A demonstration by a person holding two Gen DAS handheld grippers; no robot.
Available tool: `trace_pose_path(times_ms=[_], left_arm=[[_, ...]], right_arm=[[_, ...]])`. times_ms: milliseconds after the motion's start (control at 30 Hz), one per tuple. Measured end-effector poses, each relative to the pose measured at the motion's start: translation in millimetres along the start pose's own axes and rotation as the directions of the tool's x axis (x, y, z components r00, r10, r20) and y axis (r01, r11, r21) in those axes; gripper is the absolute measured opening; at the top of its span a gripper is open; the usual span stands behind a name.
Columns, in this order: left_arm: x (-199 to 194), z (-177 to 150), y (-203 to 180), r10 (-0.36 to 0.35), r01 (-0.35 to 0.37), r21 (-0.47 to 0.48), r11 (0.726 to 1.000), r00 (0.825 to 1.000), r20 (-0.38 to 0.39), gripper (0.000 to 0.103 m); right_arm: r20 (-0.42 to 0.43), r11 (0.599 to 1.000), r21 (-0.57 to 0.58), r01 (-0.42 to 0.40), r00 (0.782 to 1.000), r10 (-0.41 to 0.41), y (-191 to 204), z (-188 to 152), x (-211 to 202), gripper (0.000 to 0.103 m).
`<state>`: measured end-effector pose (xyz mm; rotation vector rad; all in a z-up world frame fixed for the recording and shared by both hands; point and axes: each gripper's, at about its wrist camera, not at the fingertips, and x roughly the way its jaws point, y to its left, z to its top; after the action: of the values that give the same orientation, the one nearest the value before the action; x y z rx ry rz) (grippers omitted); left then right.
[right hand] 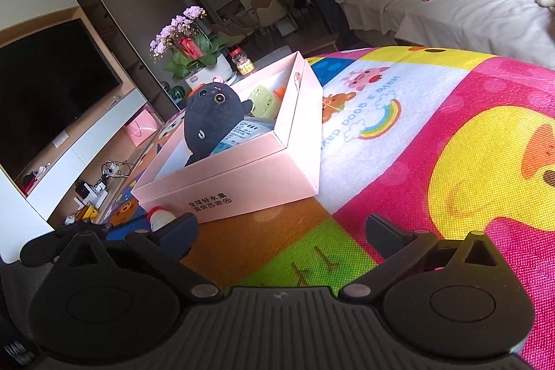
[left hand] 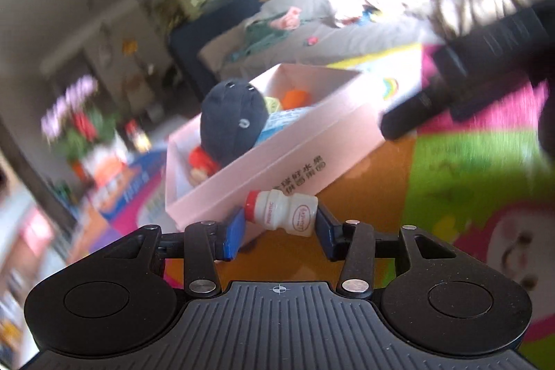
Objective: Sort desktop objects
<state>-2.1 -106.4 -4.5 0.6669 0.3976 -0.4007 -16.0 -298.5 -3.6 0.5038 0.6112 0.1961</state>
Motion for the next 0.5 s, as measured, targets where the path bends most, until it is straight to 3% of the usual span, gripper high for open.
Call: trace_pose_path(times_ms=[100,167,500], left_arm=[[0.4,-4.8,-18.3,0.042,-0.045,0.139,0.989,0.999,0.029,0.049],[0.3,-6.3,-24.2,0.038,-0.043,0.171,0.984,0.999,0.034,0.049],[-2.8,-5.0,-24.3,-0.127,0.125,0.093,0.988,0.992,0.021,0.052]], right_arm=[[0.0,1.0,0.001,0.001,1.0,-0.001,-0.2,-0.4,-0.5,0.103],[0.0,1.0,0.001,0.001,1.0,-0.001,-0.4,-0.3,-0.5,0.103],[-0.006,1.0,0.006,0.002,1.0,-0.002,0.4,-1.6,1.1,0.103]])
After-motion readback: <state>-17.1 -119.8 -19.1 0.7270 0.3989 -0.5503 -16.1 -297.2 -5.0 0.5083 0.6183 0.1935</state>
